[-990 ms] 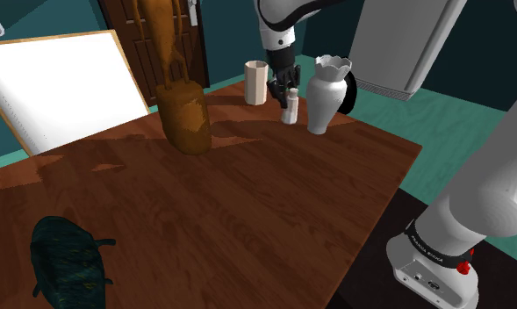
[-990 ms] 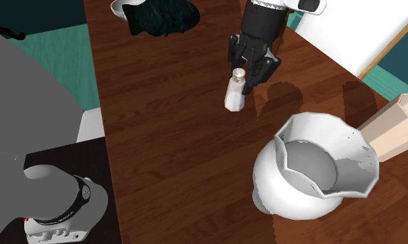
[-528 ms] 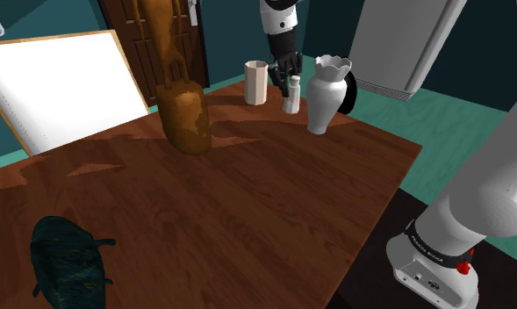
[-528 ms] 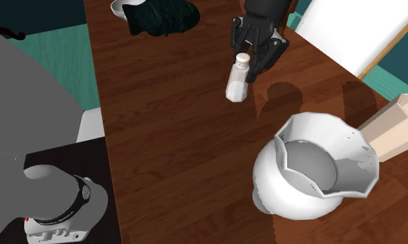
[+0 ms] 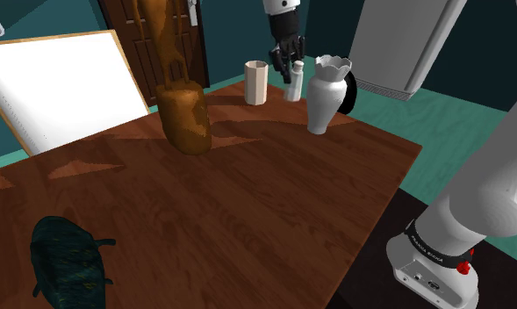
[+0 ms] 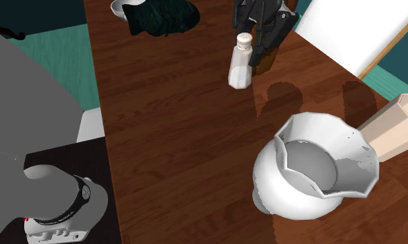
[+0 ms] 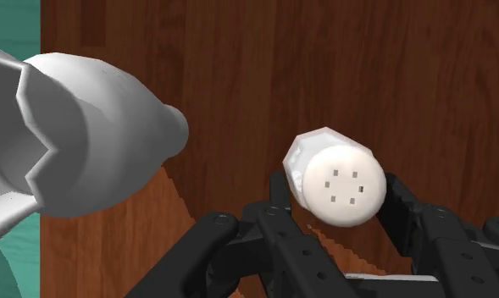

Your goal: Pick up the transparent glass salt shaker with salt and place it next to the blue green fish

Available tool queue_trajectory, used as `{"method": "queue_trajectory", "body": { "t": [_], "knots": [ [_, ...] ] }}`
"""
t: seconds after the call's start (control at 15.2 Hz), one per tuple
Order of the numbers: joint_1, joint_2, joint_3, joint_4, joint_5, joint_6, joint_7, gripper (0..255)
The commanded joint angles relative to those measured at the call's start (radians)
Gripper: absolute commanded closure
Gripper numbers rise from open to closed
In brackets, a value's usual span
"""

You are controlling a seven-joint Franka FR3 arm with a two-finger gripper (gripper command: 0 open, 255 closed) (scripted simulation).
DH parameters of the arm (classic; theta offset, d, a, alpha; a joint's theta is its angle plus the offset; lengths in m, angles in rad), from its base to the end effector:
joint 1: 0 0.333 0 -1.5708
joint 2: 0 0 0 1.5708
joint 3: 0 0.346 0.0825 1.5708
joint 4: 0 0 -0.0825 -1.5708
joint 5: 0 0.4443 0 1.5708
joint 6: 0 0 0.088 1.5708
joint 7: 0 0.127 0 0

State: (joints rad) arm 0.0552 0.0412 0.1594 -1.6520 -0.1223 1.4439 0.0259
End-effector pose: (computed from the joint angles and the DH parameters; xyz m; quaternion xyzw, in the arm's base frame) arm 0.5918 0.1103 0.5594 0.9862 0.0935 -0.1160 0.0723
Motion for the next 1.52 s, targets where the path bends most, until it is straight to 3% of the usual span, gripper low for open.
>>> {"method": "queue_trajectory", "body": {
  "t": [0.0, 0.46, 0.92, 1.45],
  "knots": [
    [0.000, 0.005, 0.000, 0.032, -0.001, -0.028, -0.003, 255],
    [0.003, 0.023, 0.002, 0.140, -0.005, -0.117, -0.010, 255],
    [0.076, -0.070, 0.074, 0.032, 0.050, -0.114, 0.141, 255],
    [0.163, -0.115, 0.169, -0.015, 0.116, -0.119, 0.326, 255]
  ]
}}
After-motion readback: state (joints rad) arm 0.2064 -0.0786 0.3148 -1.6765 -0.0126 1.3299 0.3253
